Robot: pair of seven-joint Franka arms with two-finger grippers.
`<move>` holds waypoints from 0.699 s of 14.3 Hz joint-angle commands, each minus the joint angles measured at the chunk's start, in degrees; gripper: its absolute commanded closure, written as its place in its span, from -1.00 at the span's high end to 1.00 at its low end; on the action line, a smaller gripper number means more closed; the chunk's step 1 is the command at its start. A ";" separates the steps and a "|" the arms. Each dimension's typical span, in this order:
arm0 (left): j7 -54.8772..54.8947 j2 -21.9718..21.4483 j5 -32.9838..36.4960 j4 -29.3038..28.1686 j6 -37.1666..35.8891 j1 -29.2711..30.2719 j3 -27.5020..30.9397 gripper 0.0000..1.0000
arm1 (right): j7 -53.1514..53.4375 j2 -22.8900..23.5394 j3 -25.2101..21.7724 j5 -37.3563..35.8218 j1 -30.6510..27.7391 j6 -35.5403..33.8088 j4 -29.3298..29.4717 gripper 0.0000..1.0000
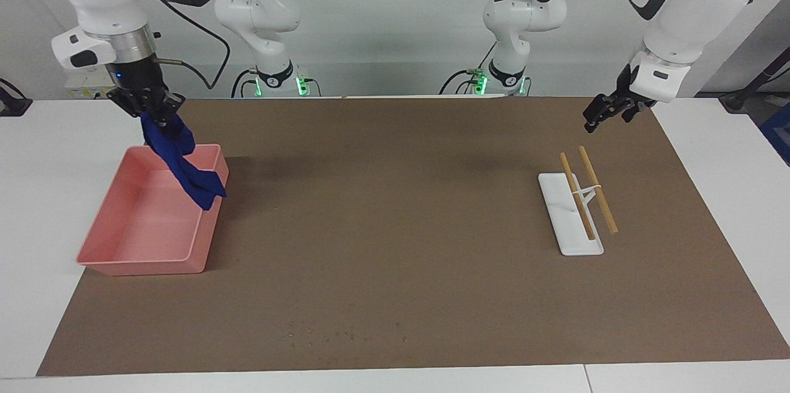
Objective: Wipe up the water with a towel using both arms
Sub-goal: 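Carry the towel with the right gripper over the pink bin, then lower the towel into the pink bin and open the right gripper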
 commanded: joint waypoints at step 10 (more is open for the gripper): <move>0.44 -0.65 0.98 -1.35 -0.25 -0.99 0.72 1.00 | -3.69 1.46 0.75 -0.52 -8.94 12.85 -14.42 -1.00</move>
